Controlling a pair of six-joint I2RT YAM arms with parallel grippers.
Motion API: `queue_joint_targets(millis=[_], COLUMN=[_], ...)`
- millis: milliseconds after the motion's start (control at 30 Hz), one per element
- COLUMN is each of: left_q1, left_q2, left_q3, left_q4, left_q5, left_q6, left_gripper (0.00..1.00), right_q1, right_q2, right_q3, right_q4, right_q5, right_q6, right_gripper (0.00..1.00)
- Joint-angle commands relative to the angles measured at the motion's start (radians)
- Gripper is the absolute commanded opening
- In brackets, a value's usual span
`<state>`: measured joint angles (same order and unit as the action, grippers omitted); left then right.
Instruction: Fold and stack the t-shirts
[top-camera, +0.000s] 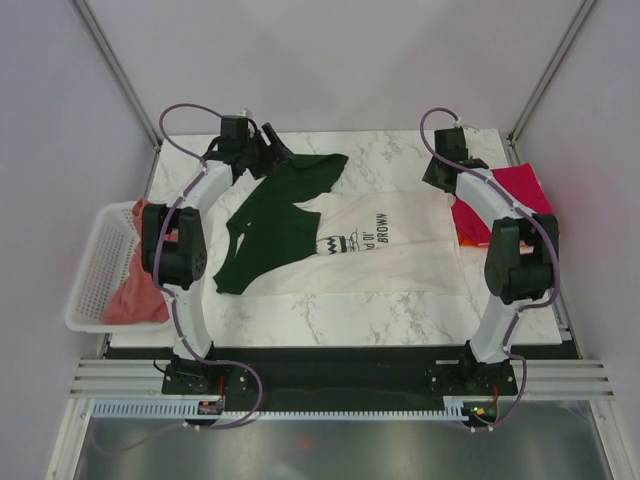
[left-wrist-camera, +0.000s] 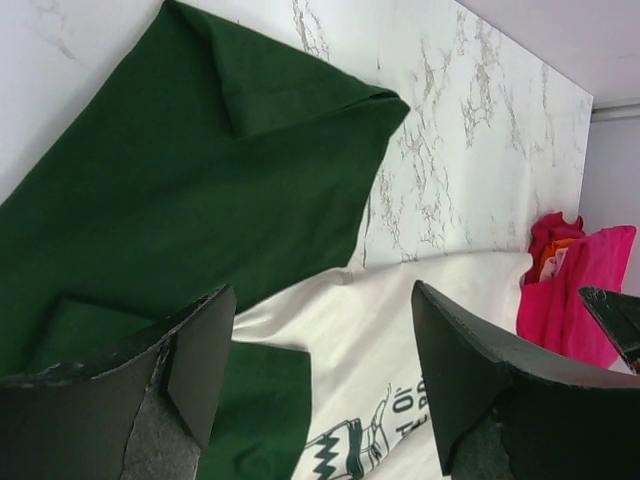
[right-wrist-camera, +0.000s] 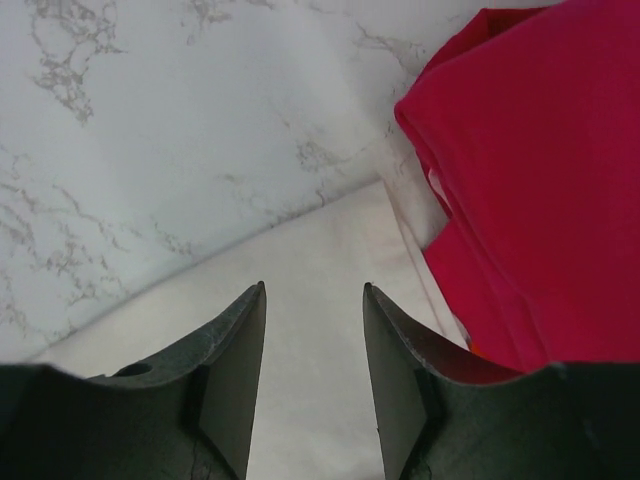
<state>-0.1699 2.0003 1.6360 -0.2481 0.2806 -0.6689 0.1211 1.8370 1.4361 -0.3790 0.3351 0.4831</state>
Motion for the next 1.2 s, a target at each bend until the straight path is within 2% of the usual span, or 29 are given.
queue_joint_targets(millis=[0, 67, 200, 300, 500, 767, 1000, 1100, 1167], left_q1=[-0.002, 0.006, 0.015, 0.020, 0.020, 0.004, -0.011, -0.014, -0.017], left_q2=[0.090, 0.124, 0.152, 0.166, 0.213, 0.239, 0.285, 0.328, 0.353], left_q3=[0.122, 0.191, 0.229, 0.236, 0.257, 0.242, 0.269, 0.309, 0.323], left_q4=[0.017, 0.000, -0.003, -0.002, 0.027, 0.138, 0.171, 0.171, 0.168], left_q5=[0.063, 0.077, 0.085, 0.080, 0.075, -0.006, -0.017, 0.003, 0.006], left_q6=[0.022, 0.026, 0.037, 0.046, -0.038, -0.141, -0.129, -0.150, -0.152], left_gripper=[0.78, 0.78, 0.78, 0.78, 0.78, 0.79, 0.75, 0.73, 0.71], right_q1=[0.005, 0.000, -0.006, -0.015, -0.028, -0.038, -0.041, -0.043, -0.044], right_q2=[0.118, 0.159, 0.226, 0.255, 0.301, 0.375, 0.386, 0.401, 0.398], right_q3=[0.121, 0.168, 0.214, 0.211, 0.187, 0.233, 0.244, 0.251, 0.244], right_q4=[-0.047, -0.052, -0.049, -0.022, 0.026, 0.043, 0.037, 0.028, 0.028], right_q5=[0.111, 0.120, 0.124, 0.128, 0.148, 0.116, 0.150, 0.136, 0.136], right_q6=[-0.034, -0.040, -0.046, -0.044, -0.041, -0.040, -0.043, -0.034, -0.031], right_gripper=[0.51, 0.50, 0.51, 0.59, 0.62, 0.61, 0.58, 0.53, 0.44])
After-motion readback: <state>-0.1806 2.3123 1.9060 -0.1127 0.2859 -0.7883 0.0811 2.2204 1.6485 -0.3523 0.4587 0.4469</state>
